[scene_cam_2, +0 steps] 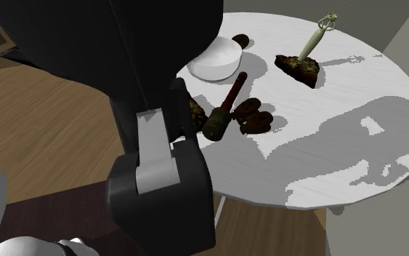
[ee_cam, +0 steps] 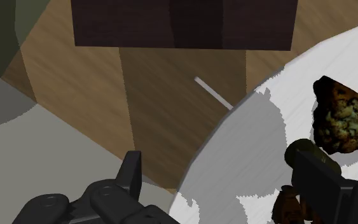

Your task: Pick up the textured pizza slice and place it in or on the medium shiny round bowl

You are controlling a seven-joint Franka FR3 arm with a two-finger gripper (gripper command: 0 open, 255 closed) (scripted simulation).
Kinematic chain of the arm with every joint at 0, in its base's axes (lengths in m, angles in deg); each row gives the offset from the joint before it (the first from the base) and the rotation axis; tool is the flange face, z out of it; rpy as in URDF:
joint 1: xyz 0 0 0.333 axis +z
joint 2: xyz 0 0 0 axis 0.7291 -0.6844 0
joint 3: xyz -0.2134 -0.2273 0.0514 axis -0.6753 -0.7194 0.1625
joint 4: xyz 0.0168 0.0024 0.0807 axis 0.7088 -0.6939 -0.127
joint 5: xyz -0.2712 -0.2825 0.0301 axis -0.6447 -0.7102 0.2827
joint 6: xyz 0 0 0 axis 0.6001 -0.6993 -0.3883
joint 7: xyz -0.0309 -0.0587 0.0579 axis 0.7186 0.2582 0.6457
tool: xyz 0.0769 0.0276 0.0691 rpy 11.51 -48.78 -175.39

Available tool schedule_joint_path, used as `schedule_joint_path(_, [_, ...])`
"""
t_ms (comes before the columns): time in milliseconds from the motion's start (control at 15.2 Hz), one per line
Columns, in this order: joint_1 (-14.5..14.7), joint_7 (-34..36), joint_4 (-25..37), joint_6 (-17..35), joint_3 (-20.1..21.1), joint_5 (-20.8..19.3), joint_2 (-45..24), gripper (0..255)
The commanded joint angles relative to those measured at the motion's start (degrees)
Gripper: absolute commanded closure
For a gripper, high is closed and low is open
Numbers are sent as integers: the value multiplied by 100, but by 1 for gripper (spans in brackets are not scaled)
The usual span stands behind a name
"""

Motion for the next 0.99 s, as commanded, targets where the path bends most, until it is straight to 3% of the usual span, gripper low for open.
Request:
schedule_joint_path(0, [0,0,0,0,0,0,0,0])
schedule_joint_path(924, [955,390,-1599,2071,1329,655,-255,0])
